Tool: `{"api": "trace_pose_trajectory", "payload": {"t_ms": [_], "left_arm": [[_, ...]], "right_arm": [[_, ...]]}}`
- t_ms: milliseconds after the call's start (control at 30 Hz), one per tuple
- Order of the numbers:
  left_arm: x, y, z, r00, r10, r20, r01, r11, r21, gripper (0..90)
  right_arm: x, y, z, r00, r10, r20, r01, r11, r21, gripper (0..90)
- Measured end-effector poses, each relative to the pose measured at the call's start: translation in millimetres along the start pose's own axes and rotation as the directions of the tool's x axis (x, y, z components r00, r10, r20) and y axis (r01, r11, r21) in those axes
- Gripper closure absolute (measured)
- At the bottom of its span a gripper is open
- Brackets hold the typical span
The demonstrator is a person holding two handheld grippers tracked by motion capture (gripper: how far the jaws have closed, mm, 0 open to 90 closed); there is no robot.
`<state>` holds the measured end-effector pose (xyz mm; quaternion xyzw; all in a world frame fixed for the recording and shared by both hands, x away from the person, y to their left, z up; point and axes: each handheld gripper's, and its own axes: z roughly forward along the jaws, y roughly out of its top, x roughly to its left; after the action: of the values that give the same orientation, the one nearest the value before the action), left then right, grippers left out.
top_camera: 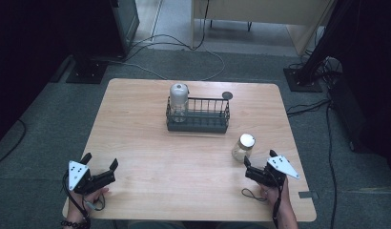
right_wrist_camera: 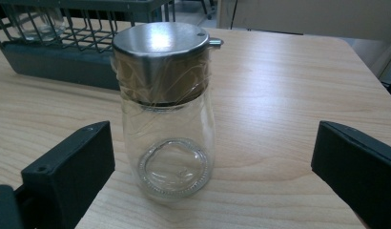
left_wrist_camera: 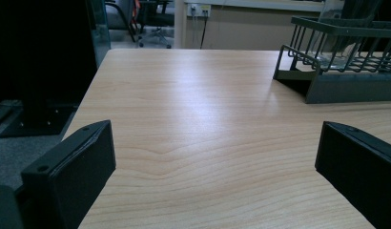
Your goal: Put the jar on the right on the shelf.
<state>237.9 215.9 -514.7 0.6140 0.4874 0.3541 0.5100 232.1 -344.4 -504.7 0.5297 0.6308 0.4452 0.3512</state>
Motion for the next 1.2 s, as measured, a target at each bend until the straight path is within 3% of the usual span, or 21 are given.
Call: {"api": "trace_pose_trajectory", "payload": {"t_ms": [533, 833, 867, 1200], "left_arm": [[1.9, 0.0, -0.5, 0.9998, -0.021, 0.002, 0.021, 0.9998, -0.003, 0.0], [2.0, 0.0, -0.5, 0.9998, -0.020, 0.006, 0.020, 0.9998, -0.004, 0.0], [2.6, -0.1, -0.5, 0.9996, -0.026, 0.007, 0.026, 0.9996, -0.005, 0.0], [2.7, -0.1, -0.8, 0.9996, -0.028, 0.005, 0.028, 0.9996, -0.008, 0.0]], "right_arm": [[16.1, 3.6, 16.2, 0.9976, -0.034, -0.061, 0.034, 0.999, 0.004, 0.5], [17.4, 9.7, 25.0, 0.9984, -0.003, -0.057, 0.003, 1.000, -0.001, 6.8], [17.2, 10.2, 25.6, 0.9983, 0.001, -0.058, -0.001, 1.000, -0.002, 11.2], [19.4, 15.6, 33.5, 0.9984, 0.011, -0.056, -0.011, 1.000, 0.002, 24.0]]}}
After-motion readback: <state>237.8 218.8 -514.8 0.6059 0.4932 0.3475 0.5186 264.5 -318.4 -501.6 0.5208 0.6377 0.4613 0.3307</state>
